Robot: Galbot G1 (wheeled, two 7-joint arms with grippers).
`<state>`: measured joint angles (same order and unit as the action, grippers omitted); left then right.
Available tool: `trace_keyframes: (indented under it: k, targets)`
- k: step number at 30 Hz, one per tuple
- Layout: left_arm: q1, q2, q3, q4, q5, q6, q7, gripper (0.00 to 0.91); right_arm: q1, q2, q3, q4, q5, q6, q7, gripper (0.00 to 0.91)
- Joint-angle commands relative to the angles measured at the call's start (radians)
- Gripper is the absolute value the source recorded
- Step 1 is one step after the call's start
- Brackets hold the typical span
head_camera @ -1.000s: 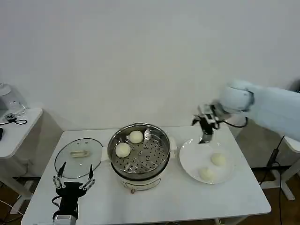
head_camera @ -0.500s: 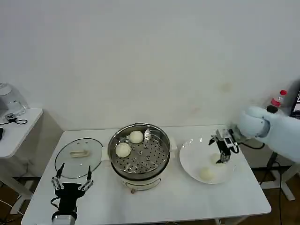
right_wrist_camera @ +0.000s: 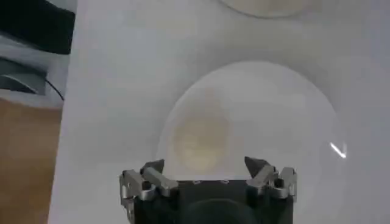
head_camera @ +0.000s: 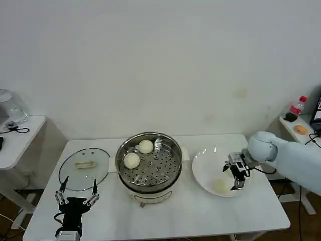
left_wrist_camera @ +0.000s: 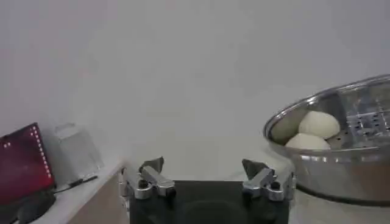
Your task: Take steamed baozi put them in steamer then cover it.
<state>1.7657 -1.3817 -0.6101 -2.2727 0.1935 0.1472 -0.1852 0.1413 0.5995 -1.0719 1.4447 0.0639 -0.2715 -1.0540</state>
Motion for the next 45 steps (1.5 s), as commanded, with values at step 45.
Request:
trace_keyframes:
  k: [45]
  targets:
    - [0.003,0.012,-0.016,0.006,-0.016,0.002,-0.003,0.907,0.519,0.123,-0.075,-0.008,0.191,-0.001,-0.033,0.605]
